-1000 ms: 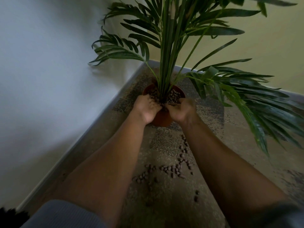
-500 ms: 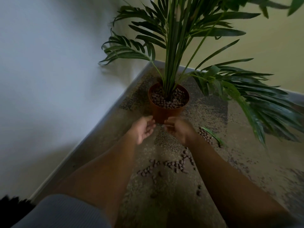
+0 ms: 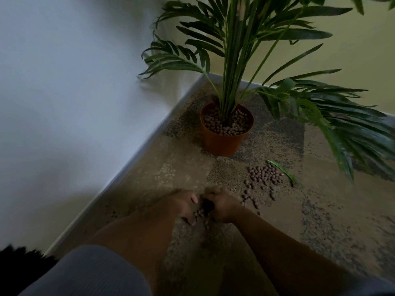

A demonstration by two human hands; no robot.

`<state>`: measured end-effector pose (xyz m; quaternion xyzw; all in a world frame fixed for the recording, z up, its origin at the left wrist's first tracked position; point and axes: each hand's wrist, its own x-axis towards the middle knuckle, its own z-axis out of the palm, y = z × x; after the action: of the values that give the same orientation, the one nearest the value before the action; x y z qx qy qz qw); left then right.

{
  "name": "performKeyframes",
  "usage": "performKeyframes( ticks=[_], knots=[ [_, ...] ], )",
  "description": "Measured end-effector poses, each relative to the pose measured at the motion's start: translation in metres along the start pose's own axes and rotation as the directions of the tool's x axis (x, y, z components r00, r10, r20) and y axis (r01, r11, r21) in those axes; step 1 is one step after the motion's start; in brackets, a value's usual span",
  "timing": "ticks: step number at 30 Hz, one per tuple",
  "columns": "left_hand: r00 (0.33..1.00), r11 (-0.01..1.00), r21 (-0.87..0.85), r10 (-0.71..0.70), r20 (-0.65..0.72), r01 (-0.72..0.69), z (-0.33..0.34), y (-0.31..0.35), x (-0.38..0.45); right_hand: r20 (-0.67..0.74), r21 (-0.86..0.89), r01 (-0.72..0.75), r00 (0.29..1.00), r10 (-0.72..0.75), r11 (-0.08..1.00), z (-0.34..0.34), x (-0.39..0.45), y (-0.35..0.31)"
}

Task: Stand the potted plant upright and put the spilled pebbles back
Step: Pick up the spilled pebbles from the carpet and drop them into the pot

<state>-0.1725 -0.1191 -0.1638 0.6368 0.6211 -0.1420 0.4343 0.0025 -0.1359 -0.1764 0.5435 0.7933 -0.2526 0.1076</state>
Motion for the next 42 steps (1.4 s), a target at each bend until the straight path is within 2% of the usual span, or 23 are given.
performKeyframes(
  ticks=[2, 6, 11, 17, 23, 30, 33, 37, 39, 40, 41, 42],
  knots=[
    [0.998, 0.996, 0.070, 0.050, -0.041, -0.047, 0.005, -0.004, -0.003, 0.021, -0.003, 0.031, 0.999, -0.031, 1.000, 0.003, 0.001, -0.002],
    [0.988, 0.984, 0.128, 0.132, -0.079, -0.122, 0.011, -0.004, -0.011, -0.028, 0.064, 0.053, 0.998, -0.051, 0.997, 0.010, 0.001, -0.006],
    [0.967, 0.977, 0.058, 0.213, -0.140, -0.207, 0.011, -0.001, -0.011, -0.067, 0.109, 0.025, 0.998, -0.018, 0.994, 0.015, 0.002, -0.012],
    [0.965, 0.983, -0.009, 0.180, -0.192, -0.185, 0.009, -0.001, -0.011, -0.093, 0.107, -0.022, 0.995, 0.032, 0.994, 0.011, 0.003, -0.016],
    [0.970, 0.983, -0.110, 0.124, -0.209, -0.149, 0.009, -0.001, -0.009, -0.072, -0.009, -0.047, 0.996, 0.047, 0.999, 0.007, 0.003, -0.018],
    [0.986, 0.962, -0.263, 0.028, -0.166, -0.071, 0.007, -0.002, -0.002, -0.114, 0.119, -0.027, 0.993, 0.041, 0.993, 0.002, -0.006, -0.019],
    [0.992, 0.878, -0.478, -0.076, -0.098, 0.020, 0.004, 0.003, -0.003, -0.111, 0.139, -0.045, 0.992, 0.060, 0.989, -0.002, -0.007, -0.019],
    [0.986, 0.599, -0.794, -0.165, 0.004, 0.104, -0.001, 0.014, -0.006, -0.066, 0.207, -0.160, 0.982, 0.177, 0.965, -0.010, -0.006, -0.019],
    [0.987, 0.501, -0.860, -0.161, 0.013, 0.093, -0.003, 0.014, -0.005, -0.024, 0.385, -0.266, 0.954, 0.298, 0.884, -0.015, -0.005, -0.017],
    [0.987, 0.458, -0.885, -0.159, 0.014, 0.086, -0.004, 0.014, -0.003, -0.001, 0.546, -0.307, 0.930, 0.367, 0.780, -0.017, -0.004, -0.014],
    [0.987, 0.422, -0.903, -0.159, 0.019, 0.085, -0.005, 0.014, -0.002, 0.071, 0.758, -0.330, 0.899, 0.432, 0.563, -0.020, -0.005, -0.012],
    [0.987, 0.389, -0.917, -0.161, 0.029, 0.090, -0.006, 0.014, -0.001, 0.184, 0.918, -0.315, 0.877, 0.444, 0.241, -0.024, -0.007, -0.013]
  ],
)
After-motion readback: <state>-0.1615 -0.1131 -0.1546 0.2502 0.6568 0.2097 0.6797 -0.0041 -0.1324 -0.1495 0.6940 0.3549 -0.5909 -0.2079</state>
